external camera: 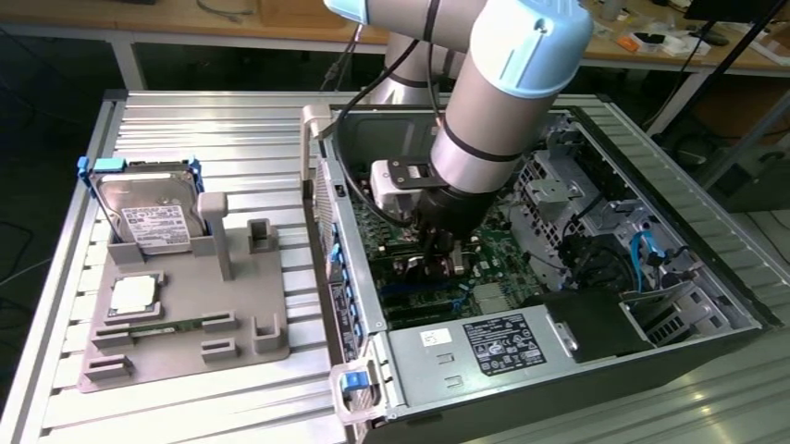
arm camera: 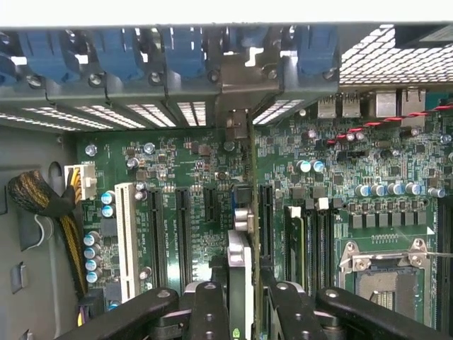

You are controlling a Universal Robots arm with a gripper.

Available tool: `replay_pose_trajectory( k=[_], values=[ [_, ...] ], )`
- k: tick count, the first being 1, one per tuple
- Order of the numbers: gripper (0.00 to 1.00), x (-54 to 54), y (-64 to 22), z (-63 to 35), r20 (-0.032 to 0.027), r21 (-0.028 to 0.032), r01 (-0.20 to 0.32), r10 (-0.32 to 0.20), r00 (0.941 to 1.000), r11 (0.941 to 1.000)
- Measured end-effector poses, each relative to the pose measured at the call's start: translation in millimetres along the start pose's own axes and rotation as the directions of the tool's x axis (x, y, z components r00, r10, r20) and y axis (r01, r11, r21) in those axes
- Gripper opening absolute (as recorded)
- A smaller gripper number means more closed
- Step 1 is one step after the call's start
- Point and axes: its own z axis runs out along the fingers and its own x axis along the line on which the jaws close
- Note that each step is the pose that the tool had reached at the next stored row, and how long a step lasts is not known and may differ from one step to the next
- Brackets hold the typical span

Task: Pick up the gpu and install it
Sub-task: 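Insert the gpu into the slot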

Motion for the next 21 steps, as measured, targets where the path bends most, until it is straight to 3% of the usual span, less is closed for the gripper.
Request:
replay_pose_trajectory(
  k=[4, 13, 21],
  values=[
    [0.27, -0.1, -5.3, -0.1, -0.0002, 0.0002, 0.000, 0.000, 1.0000, 1.0000],
    [0.27, -0.6, -4.8, -0.1, -0.0009, 0.0003, 0.000, 0.000, 1.0000, 1.0000],
    [0.27, -1.7, -4.7, -5.8, -0.0024, 0.0004, 0.000, 0.000, 1.0000, 1.0000]
  ],
)
